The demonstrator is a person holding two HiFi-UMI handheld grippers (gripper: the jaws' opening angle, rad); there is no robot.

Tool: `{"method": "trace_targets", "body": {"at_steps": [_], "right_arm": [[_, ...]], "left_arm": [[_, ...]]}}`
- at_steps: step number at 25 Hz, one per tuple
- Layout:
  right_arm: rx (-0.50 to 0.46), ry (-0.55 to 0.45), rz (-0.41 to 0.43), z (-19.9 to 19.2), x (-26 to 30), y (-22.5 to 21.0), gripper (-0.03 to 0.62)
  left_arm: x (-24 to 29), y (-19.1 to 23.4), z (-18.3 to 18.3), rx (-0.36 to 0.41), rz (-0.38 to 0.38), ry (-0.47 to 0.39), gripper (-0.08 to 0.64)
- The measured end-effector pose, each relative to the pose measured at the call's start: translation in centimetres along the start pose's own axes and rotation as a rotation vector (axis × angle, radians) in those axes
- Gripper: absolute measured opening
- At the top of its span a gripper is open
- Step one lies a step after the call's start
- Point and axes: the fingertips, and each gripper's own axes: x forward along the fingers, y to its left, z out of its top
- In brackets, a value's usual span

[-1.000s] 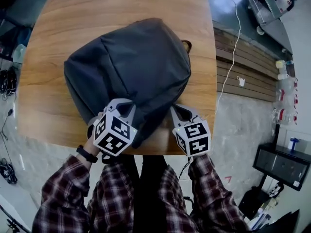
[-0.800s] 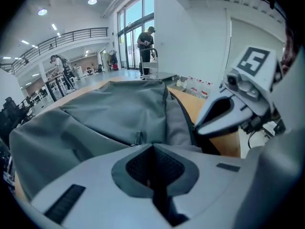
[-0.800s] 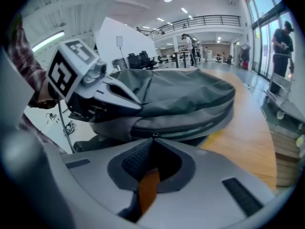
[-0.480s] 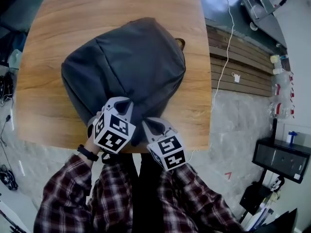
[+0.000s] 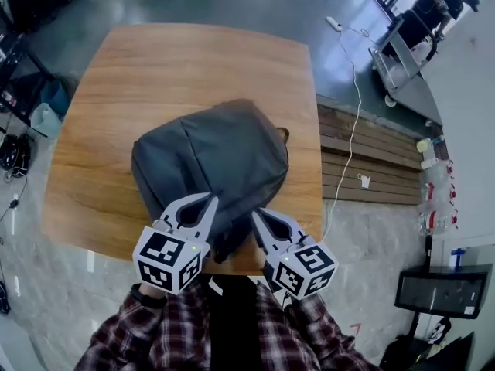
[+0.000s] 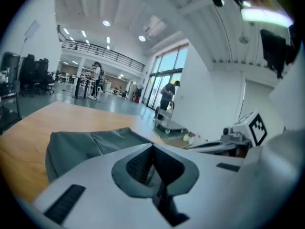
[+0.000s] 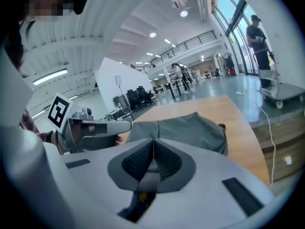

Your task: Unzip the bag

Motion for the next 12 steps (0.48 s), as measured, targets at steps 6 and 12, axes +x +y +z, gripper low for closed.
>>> {"method": "trace_targets", "body": {"at_steps": [6, 12], "right_arm": [[-0.314, -0.148, 0.017, 9.5, -0.1, 4.9, 0.012], [-0.418, -0.179, 0.051, 11.2, 0.0, 7.8, 0.012]], "left_arm": [[-4.9, -1.4, 7.5, 0.019, 0.081, -0.211, 0.009], [-6.2, -1.0, 8.8, 0.087, 0.169, -0.214, 0.009]]}}
